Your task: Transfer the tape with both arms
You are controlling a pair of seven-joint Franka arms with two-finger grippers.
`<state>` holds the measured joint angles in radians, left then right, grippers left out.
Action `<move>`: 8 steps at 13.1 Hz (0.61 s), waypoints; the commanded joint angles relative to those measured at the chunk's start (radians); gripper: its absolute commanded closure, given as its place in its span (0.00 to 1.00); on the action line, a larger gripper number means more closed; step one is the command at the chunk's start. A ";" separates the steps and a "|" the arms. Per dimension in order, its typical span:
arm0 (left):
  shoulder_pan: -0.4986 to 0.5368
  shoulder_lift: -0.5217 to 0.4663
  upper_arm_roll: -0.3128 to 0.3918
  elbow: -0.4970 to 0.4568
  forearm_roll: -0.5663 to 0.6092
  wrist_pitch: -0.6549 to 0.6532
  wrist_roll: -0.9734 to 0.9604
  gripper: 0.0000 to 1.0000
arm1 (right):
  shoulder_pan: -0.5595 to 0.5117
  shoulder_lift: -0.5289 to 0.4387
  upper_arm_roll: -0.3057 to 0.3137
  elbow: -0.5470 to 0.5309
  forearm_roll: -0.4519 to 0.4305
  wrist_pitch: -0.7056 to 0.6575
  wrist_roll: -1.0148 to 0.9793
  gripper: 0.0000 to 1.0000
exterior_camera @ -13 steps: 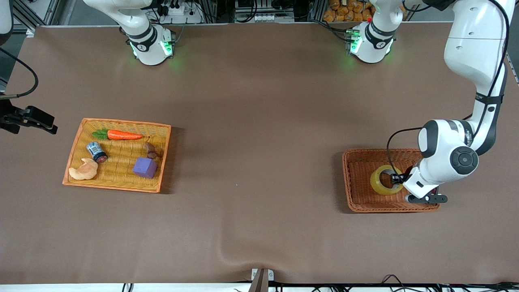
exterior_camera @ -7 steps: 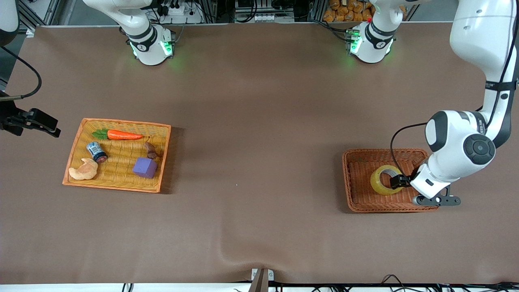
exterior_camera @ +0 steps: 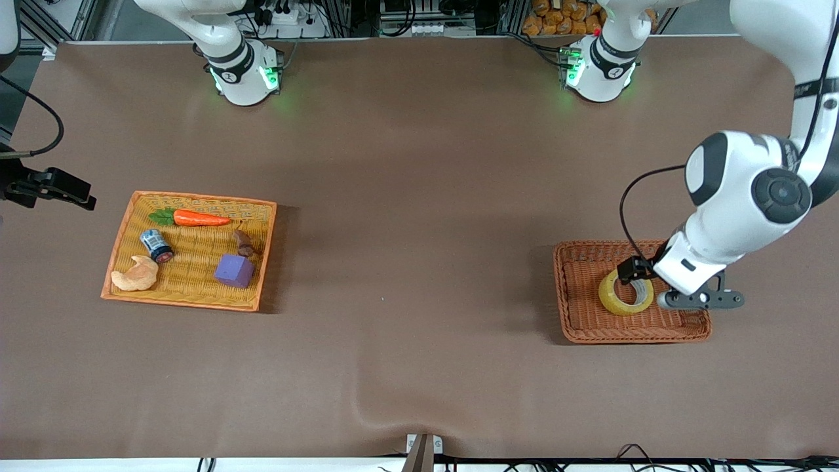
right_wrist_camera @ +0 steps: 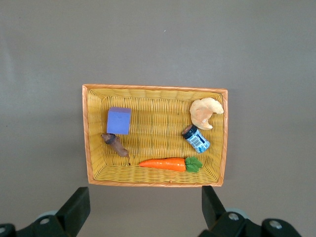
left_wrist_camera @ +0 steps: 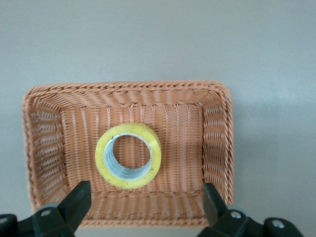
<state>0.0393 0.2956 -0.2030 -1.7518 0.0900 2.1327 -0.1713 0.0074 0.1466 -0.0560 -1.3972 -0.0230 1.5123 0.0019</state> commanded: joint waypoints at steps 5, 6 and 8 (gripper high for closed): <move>-0.118 -0.231 0.125 -0.060 -0.053 -0.143 0.013 0.00 | -0.038 0.004 0.010 0.020 0.023 -0.001 -0.022 0.00; -0.117 -0.234 0.128 -0.022 -0.081 -0.192 0.015 0.00 | -0.043 0.005 0.010 0.018 0.049 -0.001 -0.025 0.00; -0.117 -0.234 0.129 0.061 -0.082 -0.320 0.019 0.00 | -0.052 0.011 0.010 0.023 0.041 -0.003 -0.037 0.00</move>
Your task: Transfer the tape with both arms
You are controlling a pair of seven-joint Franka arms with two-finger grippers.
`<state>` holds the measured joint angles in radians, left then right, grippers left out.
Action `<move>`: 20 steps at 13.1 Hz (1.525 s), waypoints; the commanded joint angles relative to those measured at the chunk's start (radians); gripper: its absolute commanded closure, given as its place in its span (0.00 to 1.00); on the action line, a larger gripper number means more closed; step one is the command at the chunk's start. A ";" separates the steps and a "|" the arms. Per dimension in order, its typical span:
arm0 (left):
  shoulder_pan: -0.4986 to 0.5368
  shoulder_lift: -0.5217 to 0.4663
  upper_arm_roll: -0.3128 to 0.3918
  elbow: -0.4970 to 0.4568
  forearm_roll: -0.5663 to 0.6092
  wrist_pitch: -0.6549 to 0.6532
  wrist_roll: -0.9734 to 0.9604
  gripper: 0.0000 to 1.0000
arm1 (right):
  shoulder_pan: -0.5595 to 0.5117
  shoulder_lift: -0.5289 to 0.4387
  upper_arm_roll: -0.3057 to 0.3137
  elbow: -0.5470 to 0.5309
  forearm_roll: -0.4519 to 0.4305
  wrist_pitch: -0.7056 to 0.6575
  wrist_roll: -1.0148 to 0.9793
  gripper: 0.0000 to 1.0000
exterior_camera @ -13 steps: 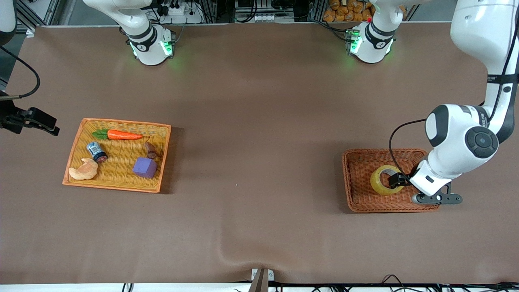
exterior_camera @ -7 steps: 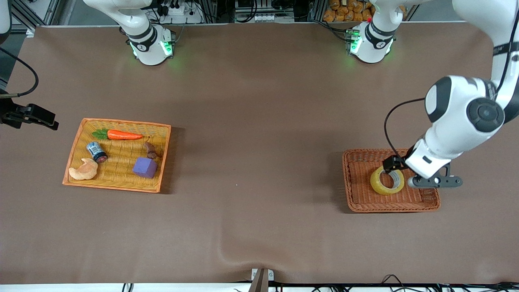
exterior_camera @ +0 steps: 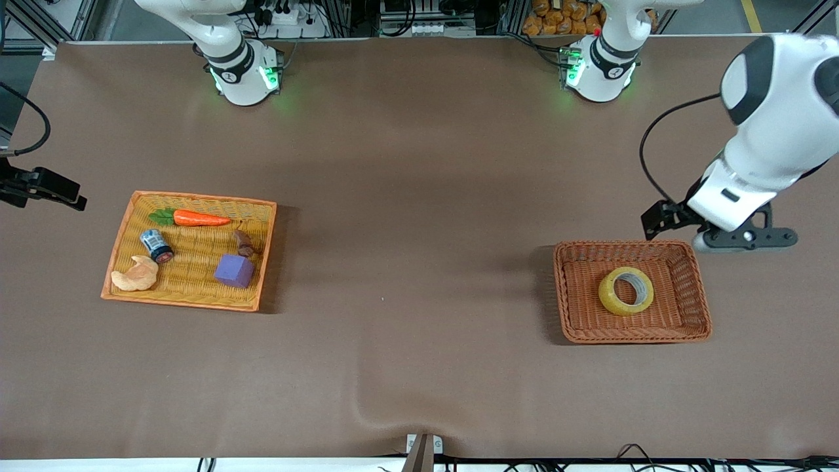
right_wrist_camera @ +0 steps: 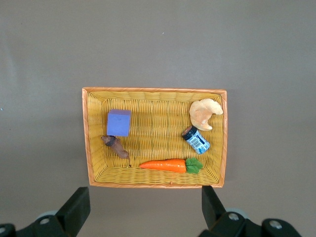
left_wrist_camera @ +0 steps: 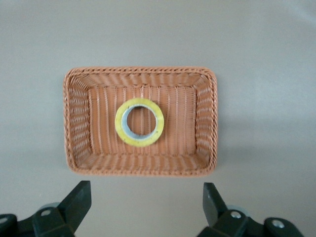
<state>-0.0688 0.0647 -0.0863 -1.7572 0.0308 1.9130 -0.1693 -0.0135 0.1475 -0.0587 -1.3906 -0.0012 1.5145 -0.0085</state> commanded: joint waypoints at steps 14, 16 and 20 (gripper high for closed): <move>-0.005 -0.057 0.000 0.269 0.015 -0.494 0.188 0.00 | -0.039 -0.092 0.014 -0.043 0.033 -0.004 -0.047 0.00; -0.002 -0.056 0.004 0.268 0.015 -0.494 0.212 0.00 | -0.039 -0.092 0.013 -0.048 0.030 0.015 -0.047 0.00; -0.002 -0.057 0.011 0.268 0.000 -0.494 0.240 0.00 | -0.048 -0.092 0.011 -0.085 0.023 0.042 -0.045 0.00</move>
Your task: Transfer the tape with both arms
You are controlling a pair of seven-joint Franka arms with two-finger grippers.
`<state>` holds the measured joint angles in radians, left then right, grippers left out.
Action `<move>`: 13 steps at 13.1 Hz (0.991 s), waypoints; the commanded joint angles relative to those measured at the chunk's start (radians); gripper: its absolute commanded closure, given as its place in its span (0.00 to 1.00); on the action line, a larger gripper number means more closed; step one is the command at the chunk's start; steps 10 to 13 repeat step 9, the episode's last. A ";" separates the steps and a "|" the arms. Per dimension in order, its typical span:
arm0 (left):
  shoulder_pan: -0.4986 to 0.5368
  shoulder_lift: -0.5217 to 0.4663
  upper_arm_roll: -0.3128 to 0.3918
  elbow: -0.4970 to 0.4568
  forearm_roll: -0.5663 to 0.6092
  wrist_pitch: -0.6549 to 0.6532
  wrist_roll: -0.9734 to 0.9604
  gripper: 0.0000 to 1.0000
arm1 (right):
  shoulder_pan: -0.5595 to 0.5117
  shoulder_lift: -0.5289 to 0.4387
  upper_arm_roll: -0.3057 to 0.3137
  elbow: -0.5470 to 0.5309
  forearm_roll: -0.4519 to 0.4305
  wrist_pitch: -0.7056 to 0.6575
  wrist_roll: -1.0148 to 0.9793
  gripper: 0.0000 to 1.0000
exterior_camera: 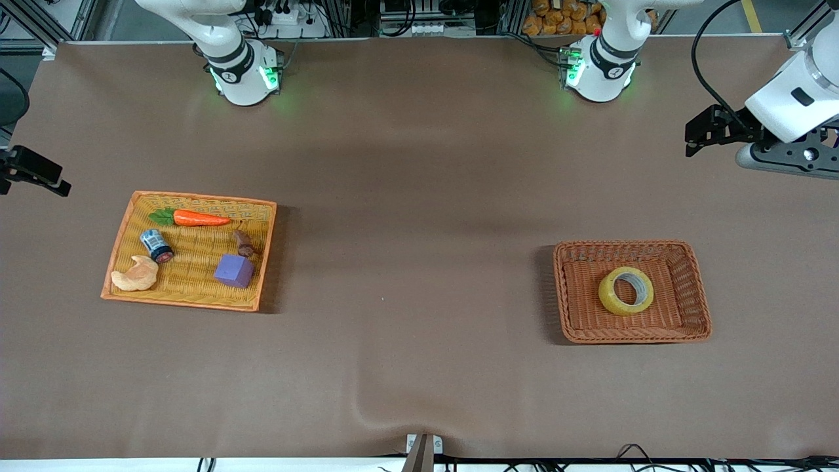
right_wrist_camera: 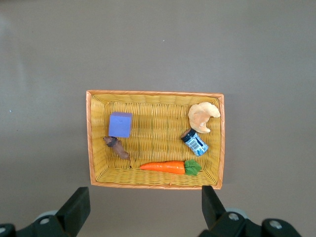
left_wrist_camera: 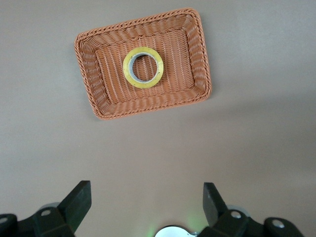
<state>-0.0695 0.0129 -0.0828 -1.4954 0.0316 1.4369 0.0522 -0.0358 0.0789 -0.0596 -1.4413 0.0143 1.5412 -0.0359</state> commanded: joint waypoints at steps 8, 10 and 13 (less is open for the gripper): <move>0.001 -0.005 0.008 0.004 -0.009 0.019 -0.043 0.00 | -0.019 -0.013 0.015 -0.024 -0.002 0.013 -0.007 0.00; -0.001 -0.007 0.008 0.004 -0.007 0.028 -0.043 0.00 | -0.018 -0.013 0.014 -0.018 -0.004 0.013 -0.007 0.00; -0.001 -0.007 0.008 0.004 -0.007 0.028 -0.043 0.00 | -0.018 -0.013 0.014 -0.018 -0.004 0.013 -0.007 0.00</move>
